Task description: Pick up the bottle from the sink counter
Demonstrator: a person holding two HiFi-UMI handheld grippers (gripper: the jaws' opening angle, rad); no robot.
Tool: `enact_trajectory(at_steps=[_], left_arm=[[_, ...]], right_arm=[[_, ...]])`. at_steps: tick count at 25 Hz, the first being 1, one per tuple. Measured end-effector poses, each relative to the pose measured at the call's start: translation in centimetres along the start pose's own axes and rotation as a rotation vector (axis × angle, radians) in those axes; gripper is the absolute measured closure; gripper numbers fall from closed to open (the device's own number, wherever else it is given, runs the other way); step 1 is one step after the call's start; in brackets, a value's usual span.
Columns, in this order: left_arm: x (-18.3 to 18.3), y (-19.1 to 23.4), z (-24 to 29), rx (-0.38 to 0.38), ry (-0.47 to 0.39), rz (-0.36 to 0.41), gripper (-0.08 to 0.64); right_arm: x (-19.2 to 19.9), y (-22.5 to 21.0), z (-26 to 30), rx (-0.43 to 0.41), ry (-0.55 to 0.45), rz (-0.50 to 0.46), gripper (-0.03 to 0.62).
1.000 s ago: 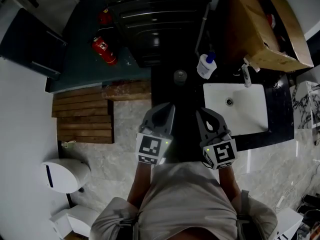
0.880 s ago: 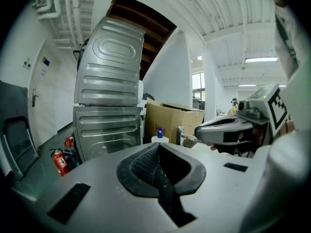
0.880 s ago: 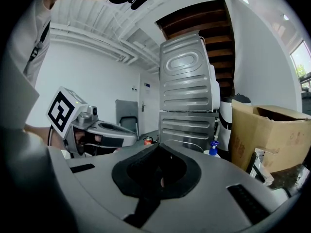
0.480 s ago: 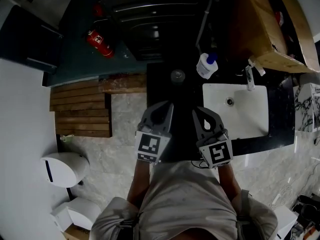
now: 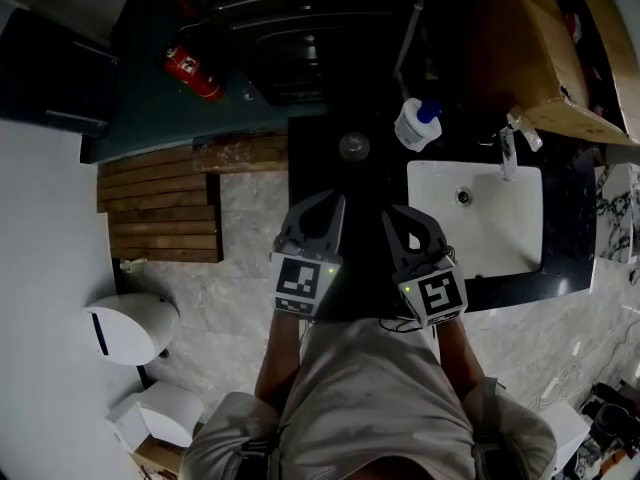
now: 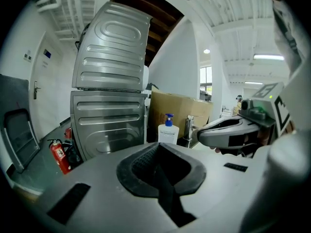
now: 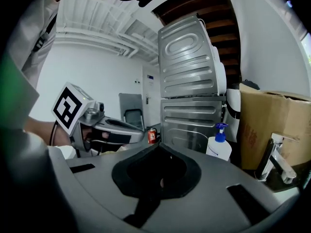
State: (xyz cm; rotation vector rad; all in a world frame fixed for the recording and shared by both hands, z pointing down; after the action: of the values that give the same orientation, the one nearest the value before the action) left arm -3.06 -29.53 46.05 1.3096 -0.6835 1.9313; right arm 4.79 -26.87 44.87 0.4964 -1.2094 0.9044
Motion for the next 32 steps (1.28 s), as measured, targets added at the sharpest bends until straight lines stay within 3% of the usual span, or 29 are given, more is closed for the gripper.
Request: enact_trajectory(at_steps=[13, 32], left_arm=[[2.9, 0.8, 2.8, 0.003, 0.061, 0.004, 0.557], [5.8, 1.5, 6.0, 0.019, 0.120, 0.015, 0.557]], right_arm=[[2.3, -1.7, 1.9, 0.012, 0.043, 0.033, 0.597], [4.2, -2.6, 4.9, -0.033, 0.081, 0.036, 0.597]])
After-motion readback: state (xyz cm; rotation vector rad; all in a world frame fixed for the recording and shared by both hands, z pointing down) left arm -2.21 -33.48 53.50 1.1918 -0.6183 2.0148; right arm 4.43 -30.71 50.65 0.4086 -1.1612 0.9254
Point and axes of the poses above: the fingertips, and each gripper's own axes: z forward along the fingers, y to its left, x out of its underside, the point moved 1 cm from there along -z, backward along the fingers, and after that the axes turned 7 degrees about z, right-handed, at the moved point
